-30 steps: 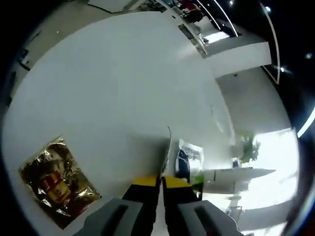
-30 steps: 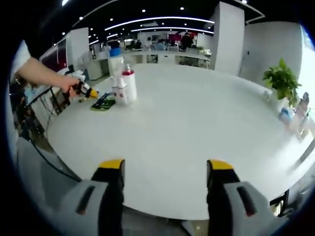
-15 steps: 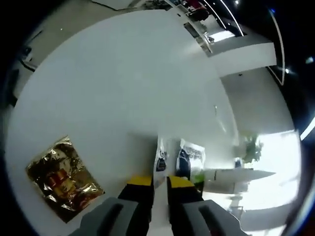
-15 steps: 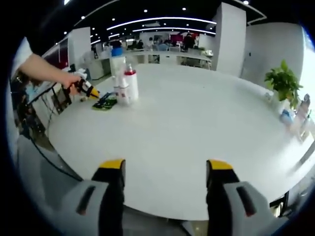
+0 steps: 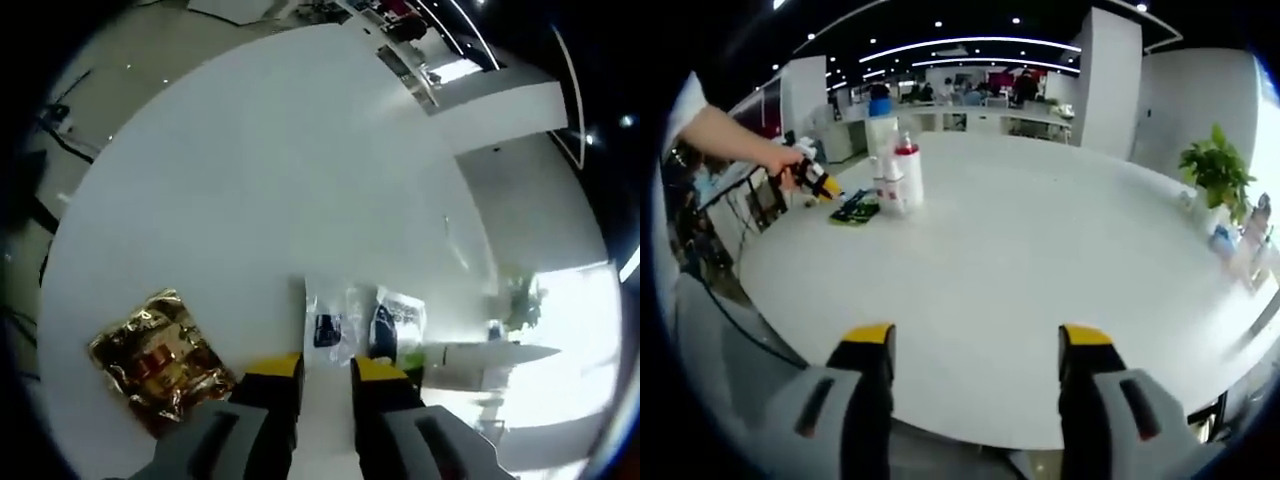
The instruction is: Arrange the skincare products in the storage area until every visible bottle or jar stands upright without overlapping.
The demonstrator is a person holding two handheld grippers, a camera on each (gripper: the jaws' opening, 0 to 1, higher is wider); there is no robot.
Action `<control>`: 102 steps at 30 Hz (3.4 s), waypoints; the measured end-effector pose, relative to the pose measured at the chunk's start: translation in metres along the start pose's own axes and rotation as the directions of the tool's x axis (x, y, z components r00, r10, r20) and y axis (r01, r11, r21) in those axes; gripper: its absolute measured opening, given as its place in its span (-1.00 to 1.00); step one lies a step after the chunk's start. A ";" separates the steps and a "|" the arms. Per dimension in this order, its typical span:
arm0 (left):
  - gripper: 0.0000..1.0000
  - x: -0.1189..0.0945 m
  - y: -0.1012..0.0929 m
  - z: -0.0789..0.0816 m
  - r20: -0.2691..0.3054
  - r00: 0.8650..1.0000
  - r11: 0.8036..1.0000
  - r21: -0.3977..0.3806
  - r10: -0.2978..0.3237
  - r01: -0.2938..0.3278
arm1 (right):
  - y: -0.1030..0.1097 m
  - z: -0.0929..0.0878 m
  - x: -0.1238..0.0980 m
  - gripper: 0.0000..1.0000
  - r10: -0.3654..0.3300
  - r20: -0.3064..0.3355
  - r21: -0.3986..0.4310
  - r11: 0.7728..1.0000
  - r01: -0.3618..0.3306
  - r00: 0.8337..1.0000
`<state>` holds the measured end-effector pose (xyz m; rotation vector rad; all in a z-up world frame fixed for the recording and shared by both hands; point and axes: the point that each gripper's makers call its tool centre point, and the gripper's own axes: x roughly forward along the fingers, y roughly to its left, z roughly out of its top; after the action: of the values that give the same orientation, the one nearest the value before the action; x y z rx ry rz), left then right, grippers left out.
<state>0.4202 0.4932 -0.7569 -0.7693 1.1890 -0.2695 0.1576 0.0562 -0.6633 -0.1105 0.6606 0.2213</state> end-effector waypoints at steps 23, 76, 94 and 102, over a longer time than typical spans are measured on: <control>0.24 -0.036 0.050 0.034 0.146 0.922 0.561 0.755 0.359 -0.338 | 0.008 0.007 -0.004 0.34 0.002 0.015 -0.008 1.000 -0.002 1.000; -0.23 -0.056 0.030 -0.020 -0.082 0.898 0.306 0.950 0.433 -0.060 | 0.009 0.017 -0.009 0.39 0.012 0.055 0.049 0.999 -0.014 0.998; -0.23 -0.046 -0.005 -0.049 -0.140 0.878 0.166 0.984 0.458 0.070 | 0.006 0.020 -0.010 0.39 0.018 0.096 0.069 0.997 -0.024 0.995; -0.22 -0.030 -0.011 -0.060 -0.182 0.850 0.090 0.983 0.494 0.158 | 0.007 0.026 -0.014 0.39 0.009 0.116 0.087 0.996 -0.019 0.993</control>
<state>0.3567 0.4781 -0.7371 0.7970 1.1966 -1.0115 0.1607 0.0655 -0.6348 -0.0086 0.5548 0.2105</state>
